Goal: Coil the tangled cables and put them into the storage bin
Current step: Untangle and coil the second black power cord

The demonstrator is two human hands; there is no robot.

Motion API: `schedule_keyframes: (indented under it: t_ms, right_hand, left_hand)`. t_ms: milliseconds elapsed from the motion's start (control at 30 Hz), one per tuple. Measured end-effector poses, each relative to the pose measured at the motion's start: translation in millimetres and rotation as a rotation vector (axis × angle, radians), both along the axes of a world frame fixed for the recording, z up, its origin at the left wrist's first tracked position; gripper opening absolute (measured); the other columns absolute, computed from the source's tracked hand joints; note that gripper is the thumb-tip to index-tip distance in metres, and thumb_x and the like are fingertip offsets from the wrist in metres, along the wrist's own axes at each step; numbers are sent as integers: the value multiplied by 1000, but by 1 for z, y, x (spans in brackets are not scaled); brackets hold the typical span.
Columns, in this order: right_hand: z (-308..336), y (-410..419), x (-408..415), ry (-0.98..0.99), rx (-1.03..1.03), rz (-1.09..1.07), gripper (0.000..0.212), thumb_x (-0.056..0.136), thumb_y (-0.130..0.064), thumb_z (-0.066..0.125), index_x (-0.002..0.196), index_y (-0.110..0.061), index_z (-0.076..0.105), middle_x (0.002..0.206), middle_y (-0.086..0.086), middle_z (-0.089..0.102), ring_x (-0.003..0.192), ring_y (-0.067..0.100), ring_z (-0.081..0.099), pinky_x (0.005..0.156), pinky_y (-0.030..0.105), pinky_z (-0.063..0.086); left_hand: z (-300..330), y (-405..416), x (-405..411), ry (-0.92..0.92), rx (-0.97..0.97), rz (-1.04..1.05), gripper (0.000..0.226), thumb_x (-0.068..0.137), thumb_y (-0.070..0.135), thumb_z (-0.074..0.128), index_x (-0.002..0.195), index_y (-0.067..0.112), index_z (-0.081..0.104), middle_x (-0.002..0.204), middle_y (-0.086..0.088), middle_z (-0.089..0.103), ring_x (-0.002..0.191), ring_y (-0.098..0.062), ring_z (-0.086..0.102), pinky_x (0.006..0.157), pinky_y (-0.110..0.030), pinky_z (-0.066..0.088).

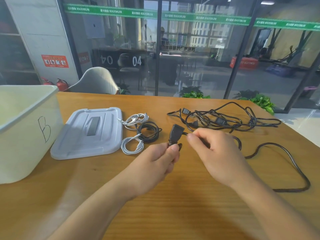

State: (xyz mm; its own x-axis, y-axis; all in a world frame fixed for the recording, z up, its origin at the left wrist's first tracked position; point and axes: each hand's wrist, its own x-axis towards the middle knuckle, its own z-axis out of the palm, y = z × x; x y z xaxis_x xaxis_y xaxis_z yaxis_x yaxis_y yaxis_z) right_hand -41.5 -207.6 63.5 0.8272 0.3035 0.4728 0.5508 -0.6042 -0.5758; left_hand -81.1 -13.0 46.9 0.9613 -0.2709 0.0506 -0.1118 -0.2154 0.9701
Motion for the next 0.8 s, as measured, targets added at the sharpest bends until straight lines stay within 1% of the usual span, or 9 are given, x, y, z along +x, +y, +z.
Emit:
schedule_keyframes:
  t_ms: [67,133,267,333,400,500,633,733,800]
  right_hand:
    - [2,4,-4,289,135,175,31,100,-41,49,79,-27,68,64,-7,63,52,8,53,50,23,46]
    - [4,6,-9,408,135,284,31,105,-34,46,85,-27,69,72,-2,69,57,14,62,53,29,54]
    - [4,4,-16,194,-206,170,29,111,-39,39,88,-34,57,71,-12,71,52,8,66,56,31,57]
    - [4,6,-19,112,-253,127,32,109,-43,36,85,-32,54,68,-13,69,51,6,64,55,29,52]
    - [5,11,-23,51,-280,98,35,107,-47,31,85,-31,53,66,-9,67,56,9,63,56,31,51]
    - [5,18,-27,-6,-394,116,34,107,-47,21,89,-33,46,69,-7,63,62,13,58,60,39,48]
    - [3,18,-28,-31,-534,166,20,110,-43,23,96,-37,35,72,-9,58,63,17,52,58,39,37]
    - [3,13,-32,-89,-586,150,28,111,-44,24,88,-35,35,61,-9,48,54,14,45,54,37,33]
    - [2,16,-38,-121,-572,154,27,111,-45,23,88,-35,33,60,-10,45,53,16,43,54,39,33]
  left_hand:
    - [-4,0,4,-35,-49,64,37,111,38,38,84,16,51,61,12,36,54,-10,28,50,-20,27]
    - [-7,2,7,-59,-114,104,38,110,39,38,83,16,53,62,11,35,54,-10,28,50,-20,28]
    - [-13,-2,8,-104,-133,92,45,105,54,38,82,17,49,65,10,36,56,-10,29,52,-19,30]
    - [-17,-7,7,-126,-120,109,49,102,60,36,81,18,46,63,14,39,56,-8,32,52,-17,31]
    - [-19,-11,8,-145,-90,139,47,100,63,36,75,25,47,62,16,42,57,-7,35,55,-19,33]
    - [-19,-12,10,-173,-20,209,41,98,59,40,68,31,47,62,16,41,60,-10,35,59,-30,32]
    - [-13,-9,12,-212,28,347,41,95,53,44,61,30,43,57,11,37,57,-15,32,56,-40,30]
    - [-12,-5,16,-209,-50,452,44,104,45,45,64,29,38,58,10,33,58,-15,29,57,-40,27]
    - [-12,-5,16,-214,-84,461,44,108,44,44,68,26,39,61,10,34,59,-14,31,59,-39,29]
